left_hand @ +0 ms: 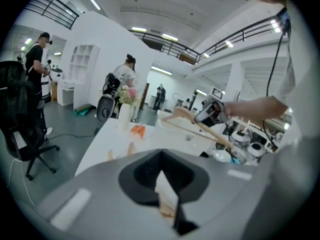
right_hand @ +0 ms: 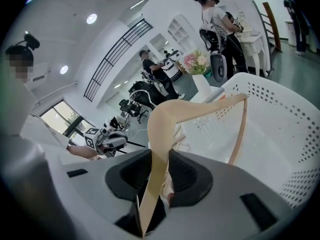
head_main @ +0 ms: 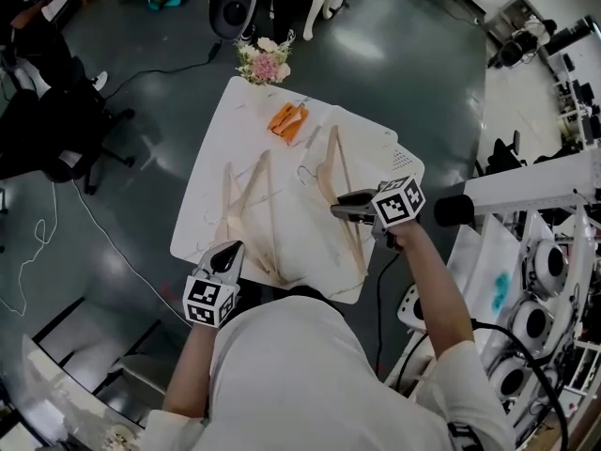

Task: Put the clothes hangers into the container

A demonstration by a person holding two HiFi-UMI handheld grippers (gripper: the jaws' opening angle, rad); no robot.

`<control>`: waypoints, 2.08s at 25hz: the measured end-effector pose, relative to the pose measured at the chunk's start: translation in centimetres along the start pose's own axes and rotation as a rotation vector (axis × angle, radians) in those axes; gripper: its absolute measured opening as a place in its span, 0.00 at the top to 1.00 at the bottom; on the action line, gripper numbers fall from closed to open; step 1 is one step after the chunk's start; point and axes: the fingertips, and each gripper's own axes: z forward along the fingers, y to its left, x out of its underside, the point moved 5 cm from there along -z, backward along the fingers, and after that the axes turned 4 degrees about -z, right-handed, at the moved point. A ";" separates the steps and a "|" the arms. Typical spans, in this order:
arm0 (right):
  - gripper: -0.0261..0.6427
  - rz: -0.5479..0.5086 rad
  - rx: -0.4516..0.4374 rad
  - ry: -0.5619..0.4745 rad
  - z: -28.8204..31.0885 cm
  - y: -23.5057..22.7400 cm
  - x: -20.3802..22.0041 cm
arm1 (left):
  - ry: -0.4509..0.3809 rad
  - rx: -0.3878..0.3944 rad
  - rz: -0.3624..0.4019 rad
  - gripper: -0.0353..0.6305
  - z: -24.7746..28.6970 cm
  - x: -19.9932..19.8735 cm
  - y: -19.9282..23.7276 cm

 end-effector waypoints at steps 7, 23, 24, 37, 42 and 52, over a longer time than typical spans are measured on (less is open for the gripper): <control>0.81 0.094 -0.124 0.046 0.4 -4.6 0.0 | 0.015 -0.028 -0.016 0.94 0.6 0.3 -0.6; 0.81 0.175 -0.097 0.128 2.9 -10.1 2.1 | 0.009 -0.072 -0.049 0.94 1.0 0.6 -0.7; 0.81 0.178 -0.093 0.121 2.9 -10.2 2.1 | 0.009 -0.073 -0.050 0.94 0.9 0.6 -0.7; 0.65 0.122 0.095 0.020 0.9 -9.8 2.2 | 0.001 -0.042 -0.028 0.94 0.0 0.8 -1.0; 0.65 0.091 0.222 -0.055 -0.8 -9.6 1.4 | -0.005 -0.031 -0.020 0.94 -0.6 0.9 -1.0; 0.66 -0.036 0.276 -0.116 -1.2 -3.8 -0.7 | -0.024 -0.004 0.002 0.94 -1.3 0.4 -0.3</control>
